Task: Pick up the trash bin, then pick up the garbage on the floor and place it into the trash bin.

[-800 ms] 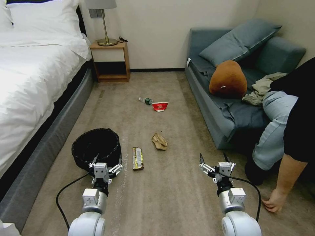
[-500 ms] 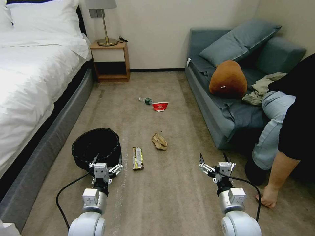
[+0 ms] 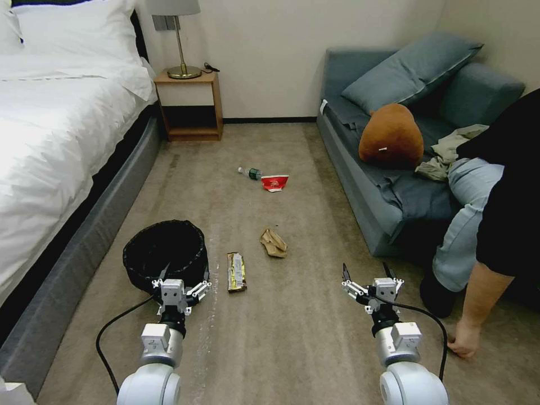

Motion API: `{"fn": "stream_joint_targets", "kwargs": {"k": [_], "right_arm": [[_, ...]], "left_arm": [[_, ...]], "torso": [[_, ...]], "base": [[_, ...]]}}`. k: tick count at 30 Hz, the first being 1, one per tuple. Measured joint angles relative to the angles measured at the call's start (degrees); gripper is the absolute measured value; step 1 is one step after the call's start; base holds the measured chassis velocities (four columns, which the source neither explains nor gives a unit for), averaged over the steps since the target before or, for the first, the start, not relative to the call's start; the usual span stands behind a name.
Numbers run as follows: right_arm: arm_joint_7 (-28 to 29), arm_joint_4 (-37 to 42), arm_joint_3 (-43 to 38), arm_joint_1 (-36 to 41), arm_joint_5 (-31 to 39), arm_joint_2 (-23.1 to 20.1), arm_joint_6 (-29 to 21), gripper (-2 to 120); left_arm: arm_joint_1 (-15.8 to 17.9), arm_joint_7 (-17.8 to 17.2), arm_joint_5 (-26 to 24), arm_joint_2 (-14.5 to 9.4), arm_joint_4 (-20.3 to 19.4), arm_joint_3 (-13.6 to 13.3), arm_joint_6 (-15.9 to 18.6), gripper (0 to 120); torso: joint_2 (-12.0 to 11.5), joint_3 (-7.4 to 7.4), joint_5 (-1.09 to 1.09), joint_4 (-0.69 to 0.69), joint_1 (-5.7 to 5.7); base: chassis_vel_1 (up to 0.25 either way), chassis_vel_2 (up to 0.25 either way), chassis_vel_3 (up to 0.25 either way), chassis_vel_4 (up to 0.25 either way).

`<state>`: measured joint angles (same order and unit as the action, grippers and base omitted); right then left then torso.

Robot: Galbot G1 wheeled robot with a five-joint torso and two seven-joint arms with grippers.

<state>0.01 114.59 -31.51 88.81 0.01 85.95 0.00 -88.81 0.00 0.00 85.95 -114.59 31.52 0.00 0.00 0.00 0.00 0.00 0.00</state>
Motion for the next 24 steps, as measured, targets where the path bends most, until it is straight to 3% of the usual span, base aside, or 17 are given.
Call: {"fn": "stream_joint_targets", "kwargs": {"k": [24], "right_arm": [[0.0,0.0,0.0,0.0,0.0,0.0,0.0,100]], "left_arm": [[0.0,0.0,0.0,0.0,0.0,0.0,0.0,100]], "torso": [[0.0,0.00,0.00,0.00,0.00]], "base": [[0.000,0.000,0.000,0.000]]}}
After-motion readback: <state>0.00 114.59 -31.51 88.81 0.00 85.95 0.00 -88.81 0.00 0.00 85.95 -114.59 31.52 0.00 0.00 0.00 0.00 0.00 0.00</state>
